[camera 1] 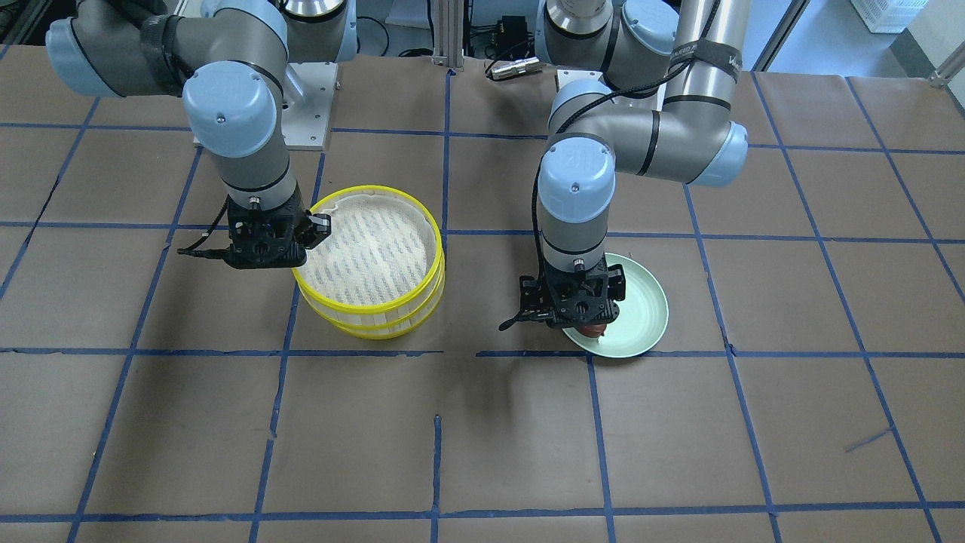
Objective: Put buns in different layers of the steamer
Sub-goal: 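Lower the top tier onto the bottom tier while the left grasps the brown bun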
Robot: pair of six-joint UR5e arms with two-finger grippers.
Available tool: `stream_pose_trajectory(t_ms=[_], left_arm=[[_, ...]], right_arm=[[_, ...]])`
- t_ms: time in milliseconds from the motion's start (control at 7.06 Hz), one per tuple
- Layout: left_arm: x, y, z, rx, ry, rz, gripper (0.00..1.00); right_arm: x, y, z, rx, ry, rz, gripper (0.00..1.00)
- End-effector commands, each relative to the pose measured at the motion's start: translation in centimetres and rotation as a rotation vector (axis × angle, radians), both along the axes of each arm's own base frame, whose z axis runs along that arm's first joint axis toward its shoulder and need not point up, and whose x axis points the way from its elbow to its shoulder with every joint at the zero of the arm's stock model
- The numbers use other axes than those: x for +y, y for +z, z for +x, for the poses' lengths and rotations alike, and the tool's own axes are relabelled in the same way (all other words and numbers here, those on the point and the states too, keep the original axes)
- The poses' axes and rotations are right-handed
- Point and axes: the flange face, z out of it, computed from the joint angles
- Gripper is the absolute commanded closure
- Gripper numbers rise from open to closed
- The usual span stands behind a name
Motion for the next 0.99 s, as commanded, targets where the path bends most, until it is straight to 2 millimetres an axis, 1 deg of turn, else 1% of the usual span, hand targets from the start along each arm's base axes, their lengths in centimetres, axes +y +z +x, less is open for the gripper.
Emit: stream_pose_trajectory(t_ms=[0, 142, 425, 850], left_arm=[[0.0, -2.2, 2.9, -0.013, -0.005, 0.053, 0.04], [-0.9, -2.3, 4.9, -0.006, 0.012, 0.058, 0.03], [-0.8, -2.5, 5.0, -0.002, 0.017, 0.063, 0.03], [-0.4, -3.7, 4.8, 0.020, 0.020, 0.091, 0.05]], right_arm=[[0.5, -0.5, 0.3, 0.004, 0.009, 0.014, 0.99], [0.7, -0.5, 0.8, 0.005, 0.018, 0.015, 0.99], [0.8, -0.8, 0.7, 0.013, 0.021, 0.019, 0.99], [1.2, -1.5, 0.6, 0.018, 0.023, 0.029, 0.98]])
